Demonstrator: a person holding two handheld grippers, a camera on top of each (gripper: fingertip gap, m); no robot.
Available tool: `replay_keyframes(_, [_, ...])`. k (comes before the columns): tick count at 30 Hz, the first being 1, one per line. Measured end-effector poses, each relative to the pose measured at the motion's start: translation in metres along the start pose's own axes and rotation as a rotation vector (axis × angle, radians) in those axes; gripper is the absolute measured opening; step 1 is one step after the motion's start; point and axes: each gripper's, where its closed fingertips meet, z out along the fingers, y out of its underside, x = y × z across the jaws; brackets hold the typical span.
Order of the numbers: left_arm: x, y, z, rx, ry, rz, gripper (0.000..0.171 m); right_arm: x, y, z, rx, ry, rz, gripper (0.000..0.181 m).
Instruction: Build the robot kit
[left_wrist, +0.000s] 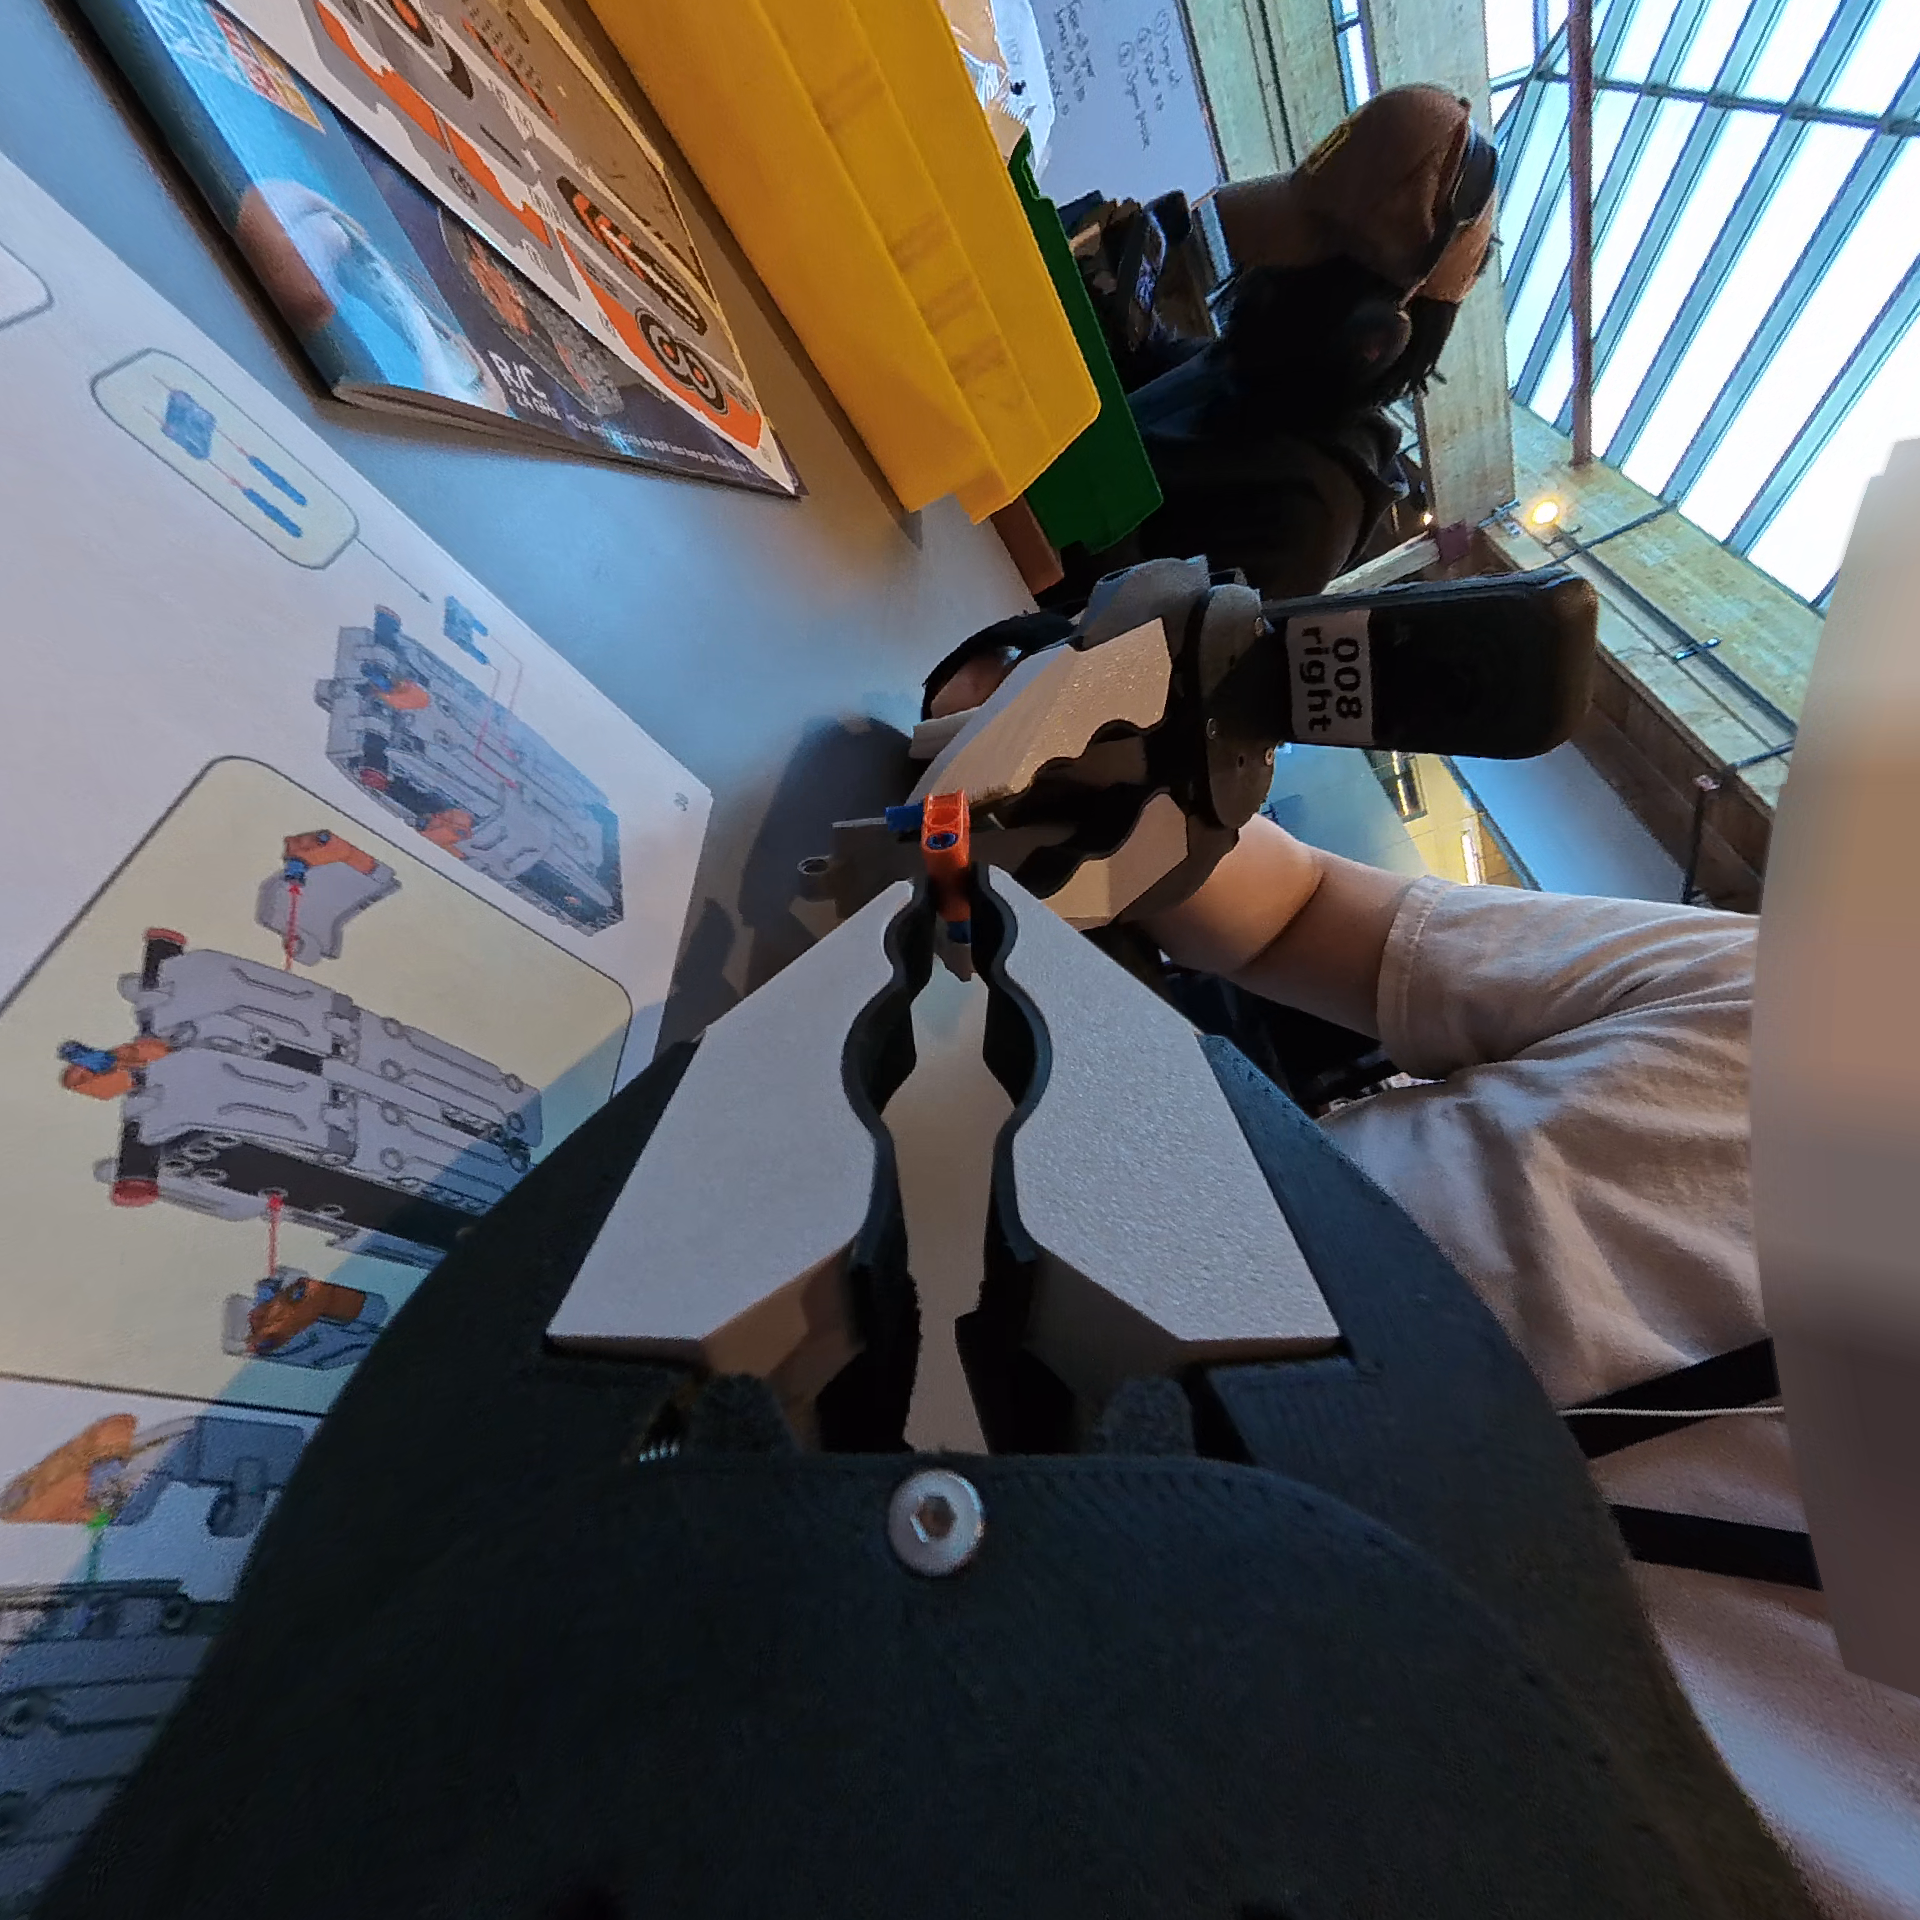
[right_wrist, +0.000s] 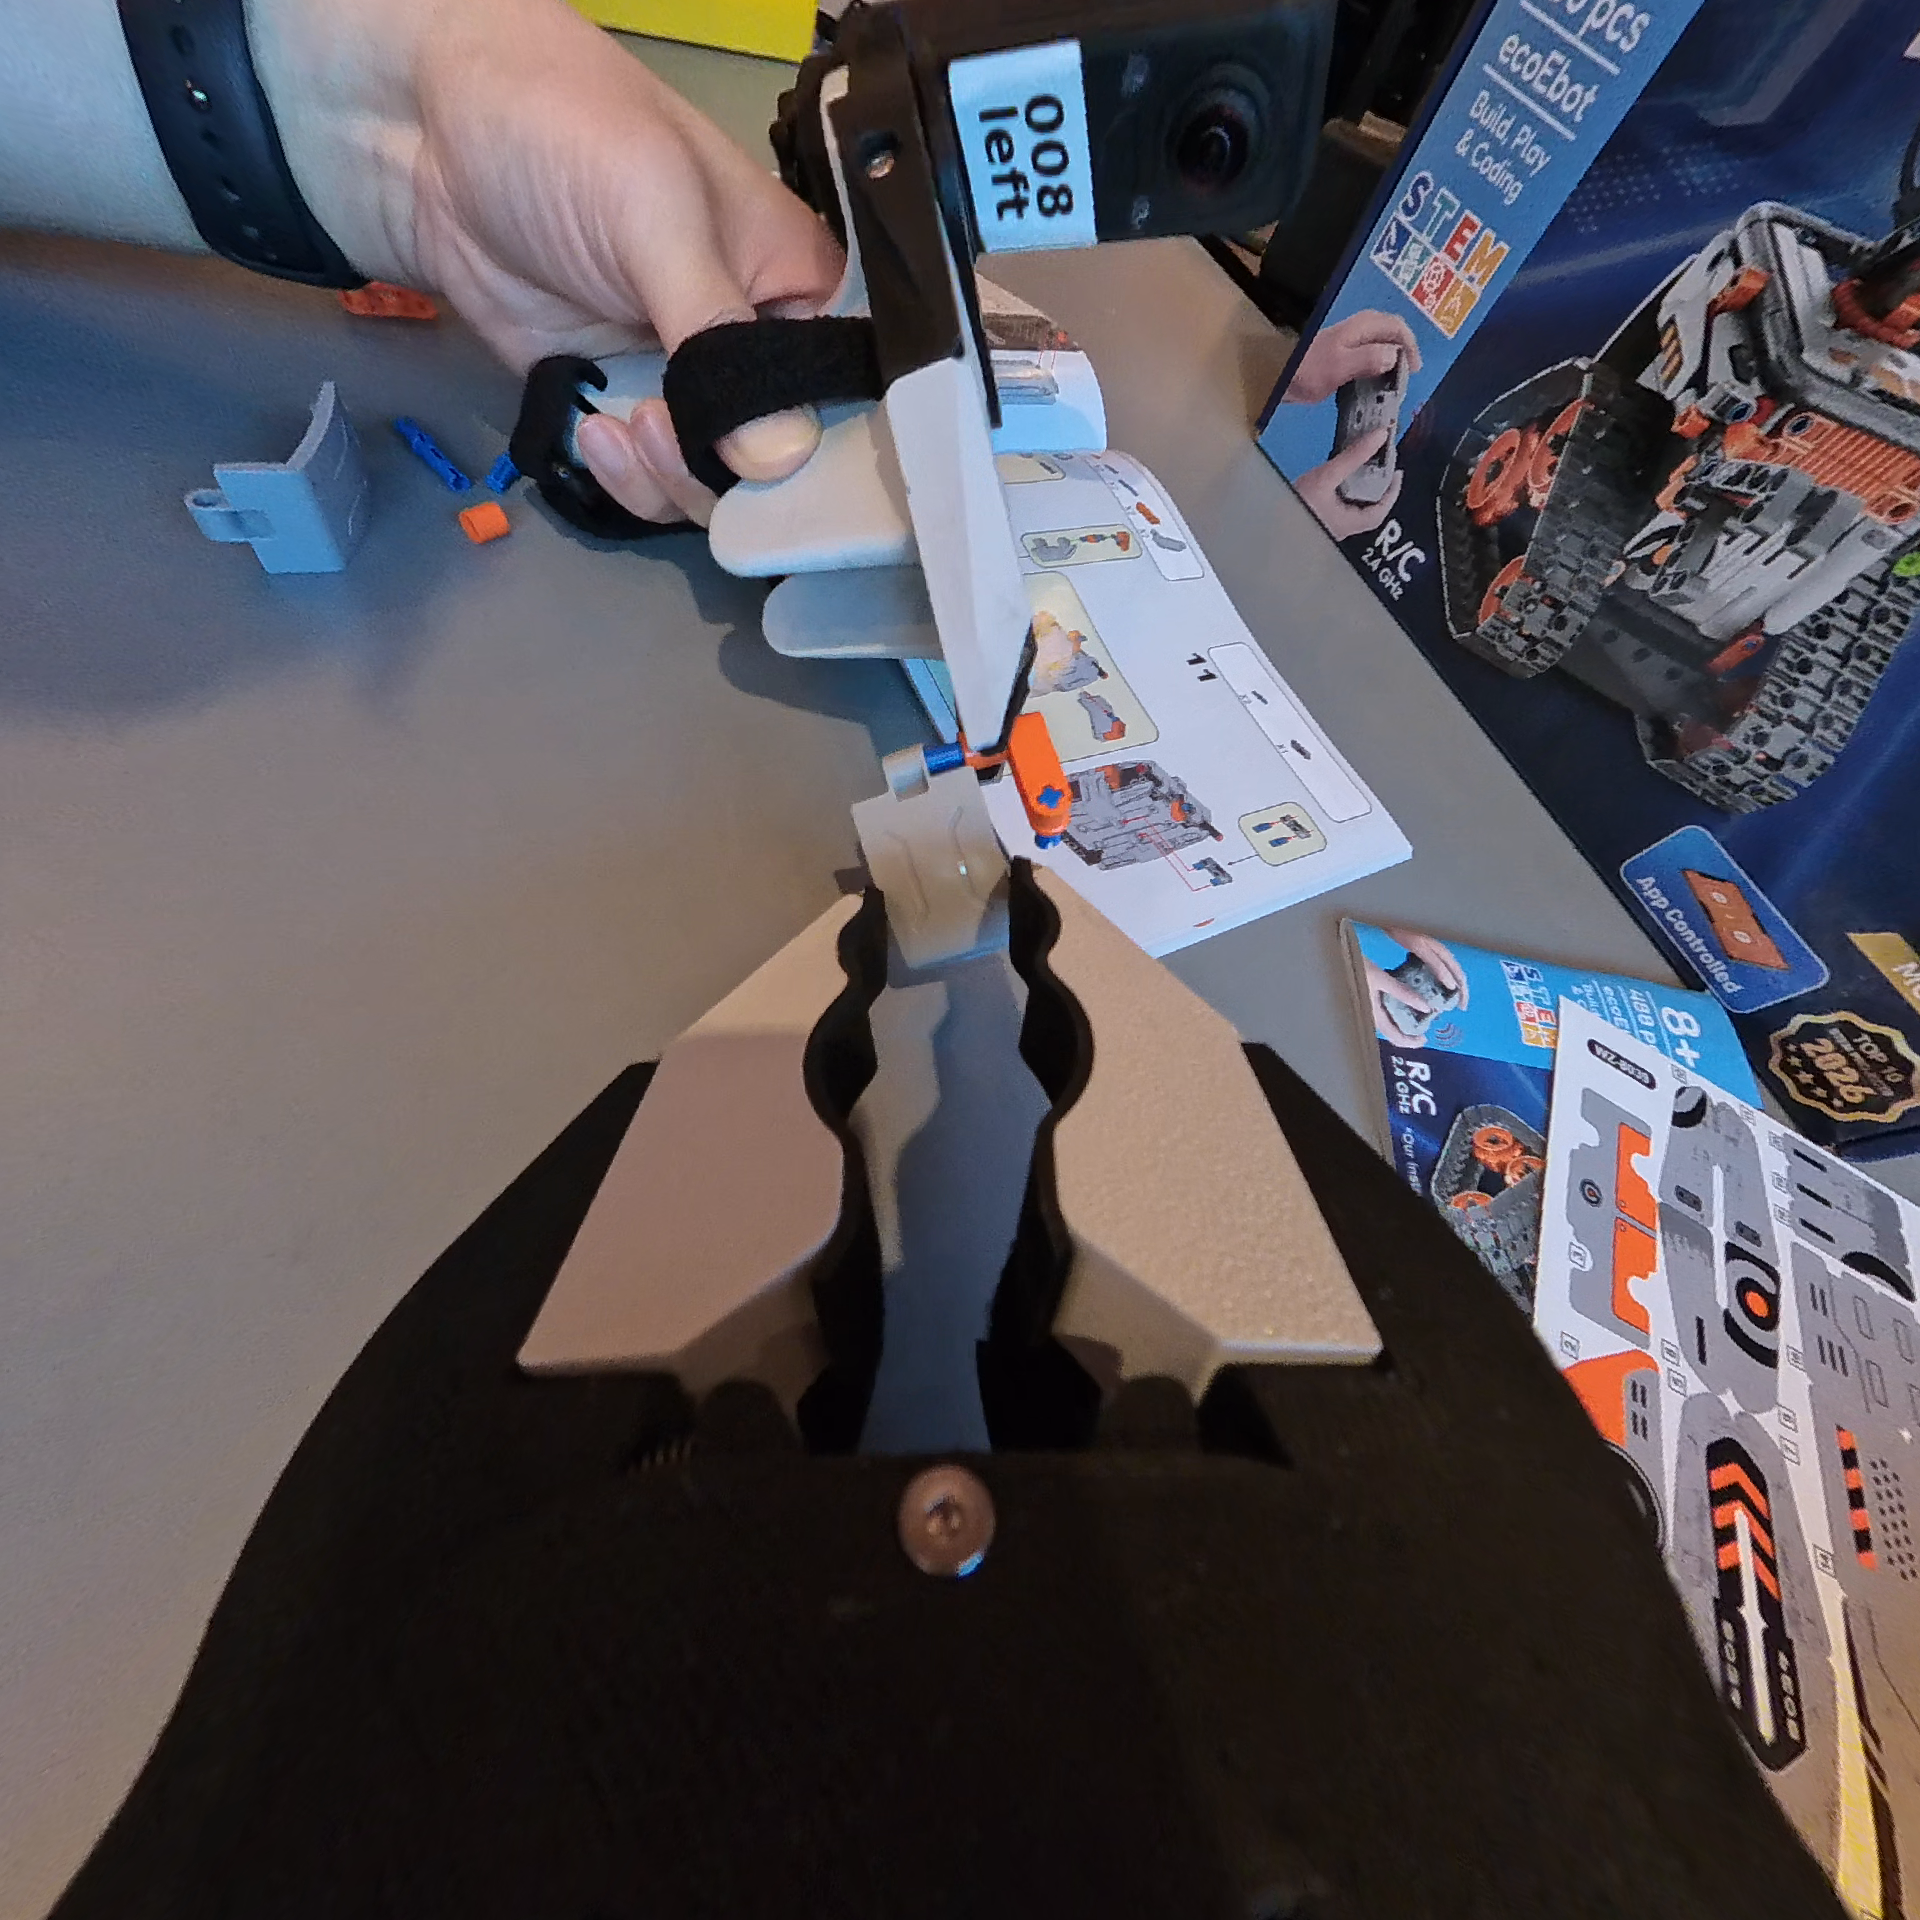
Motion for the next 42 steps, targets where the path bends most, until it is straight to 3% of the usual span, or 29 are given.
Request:
replay_keyframes(17, [-0.005,0.000,-0.001,-0.023,-0.084,0.117,0.006,-0.002,0.002,0.003,-0.018,-0.049,0.055,0.023])
replay_keyframes(32, [-0.011,-0.002,0.000,0.034,-0.048,-0.088,0.005,0.002,0.005,0.006,-0.050,0.014,0.034,0.023])
replay_keyframes(42, [-0.011,-0.006,0.002,0.076,-0.061,-0.080,0.006,0.006,0.006,0.007,-0.060,0.033,0.068,0.023])
